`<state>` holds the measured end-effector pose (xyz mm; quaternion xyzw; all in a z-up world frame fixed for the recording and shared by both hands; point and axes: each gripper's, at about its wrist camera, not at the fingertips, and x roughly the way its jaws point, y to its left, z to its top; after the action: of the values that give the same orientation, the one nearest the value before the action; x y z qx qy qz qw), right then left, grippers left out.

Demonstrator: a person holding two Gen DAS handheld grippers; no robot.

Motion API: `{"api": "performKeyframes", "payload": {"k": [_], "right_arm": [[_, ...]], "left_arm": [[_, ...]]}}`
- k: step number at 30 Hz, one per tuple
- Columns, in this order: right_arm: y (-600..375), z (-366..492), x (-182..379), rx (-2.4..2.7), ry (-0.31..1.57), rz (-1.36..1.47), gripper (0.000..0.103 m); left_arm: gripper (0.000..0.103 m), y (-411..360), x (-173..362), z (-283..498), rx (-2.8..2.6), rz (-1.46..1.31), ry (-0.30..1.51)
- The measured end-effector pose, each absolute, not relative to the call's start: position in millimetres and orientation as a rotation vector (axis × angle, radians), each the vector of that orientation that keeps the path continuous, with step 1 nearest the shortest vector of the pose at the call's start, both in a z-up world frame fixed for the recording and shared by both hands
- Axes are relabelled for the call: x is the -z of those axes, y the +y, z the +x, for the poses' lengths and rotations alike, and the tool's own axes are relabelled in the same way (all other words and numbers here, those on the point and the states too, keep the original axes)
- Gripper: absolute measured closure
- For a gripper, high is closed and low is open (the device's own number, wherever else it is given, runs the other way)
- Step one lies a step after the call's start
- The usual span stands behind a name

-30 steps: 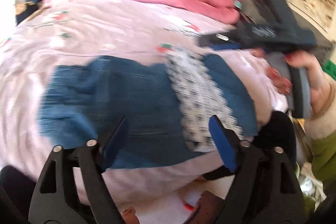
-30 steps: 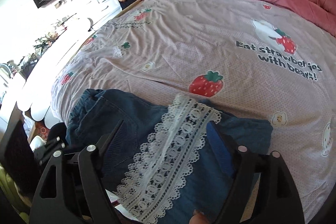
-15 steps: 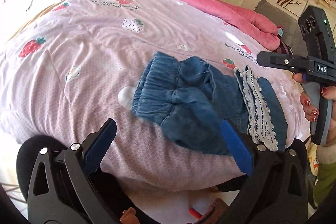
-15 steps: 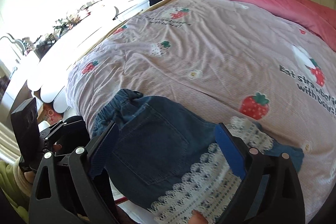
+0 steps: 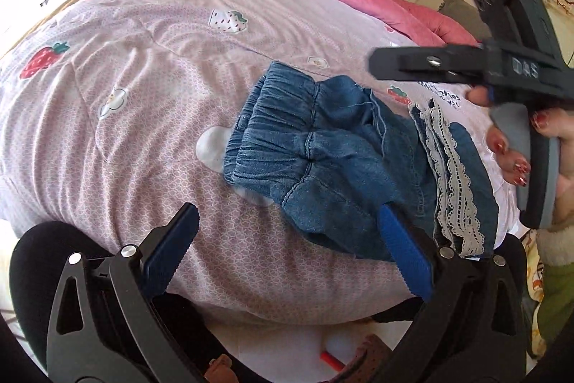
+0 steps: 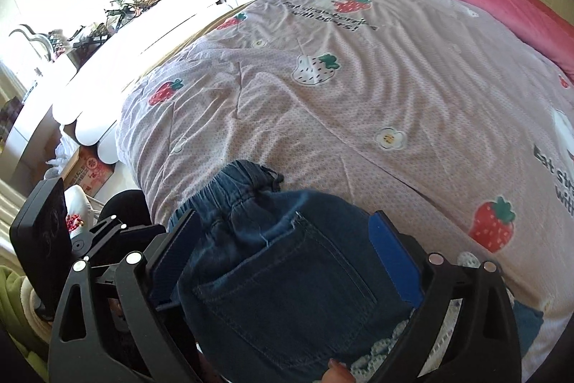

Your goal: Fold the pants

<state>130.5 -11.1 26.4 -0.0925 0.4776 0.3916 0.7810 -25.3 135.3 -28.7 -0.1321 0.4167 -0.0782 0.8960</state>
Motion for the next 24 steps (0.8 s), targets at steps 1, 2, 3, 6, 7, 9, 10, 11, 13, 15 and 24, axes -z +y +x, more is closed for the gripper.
{"api": "performKeyframes", "payload": {"k": [1, 2, 3, 6, 7, 9, 10, 11, 13, 15, 24], "right_arm": [[-5.2, 132.9, -22.9, -0.858, 1.04, -0.21, 0.009], [0.3, 135.5, -19.6, -0.859, 1.045, -0.22, 0.009], [6.5, 138.5, -15.4, -0.867, 1.061, -0.229, 0.009], [17.2, 145.0, -5.2, -0.882, 1.102, -0.236, 0.009], [21.4, 147.4, 0.3, -0.889, 1.127, -0.233, 0.009], [27.2, 148.6, 7.6, -0.898, 1.148, -0.234, 0.009], [31.3, 147.4, 13.1, -0.905, 1.161, -0.243, 0.012], [32.9, 147.3, 17.1, -0.898, 1.172, -0.245, 0.029], [32.3, 146.6, 21.4, -0.91, 1.195, -0.205, 0.047], [28.1, 142.9, 17.2, -0.921, 1.171, -0.206, 0.064], [-8.2, 138.5, -13.8, -0.989, 1.102, -0.093, 0.086]], "left_arm": [[0.01, 135.7, 29.2, -24.2, 0.163, -0.274, 0.864], [0.01, 135.4, 29.9, -24.0, 0.165, -0.275, 0.866], [0.01, 135.5, 30.9, -23.2, 0.167, -0.277, 0.869], [0.01, 135.7, 33.3, -22.3, 0.173, -0.283, 0.873], [0.01, 136.1, 33.9, -21.3, 0.173, -0.285, 0.874], [0.01, 136.5, 35.7, -20.6, 0.173, -0.289, 0.876], [0.01, 136.7, 36.2, -20.1, 0.172, -0.289, 0.875], [0.01, 136.5, 36.3, -20.3, 0.17, -0.286, 0.873], [0.01, 136.7, 37.5, -19.7, 0.165, -0.282, 0.871], [0.01, 137.8, 39.3, -18.8, 0.178, -0.306, 0.878], [0.01, 138.1, 40.8, -11.1, 0.281, -0.426, 0.871]]}}
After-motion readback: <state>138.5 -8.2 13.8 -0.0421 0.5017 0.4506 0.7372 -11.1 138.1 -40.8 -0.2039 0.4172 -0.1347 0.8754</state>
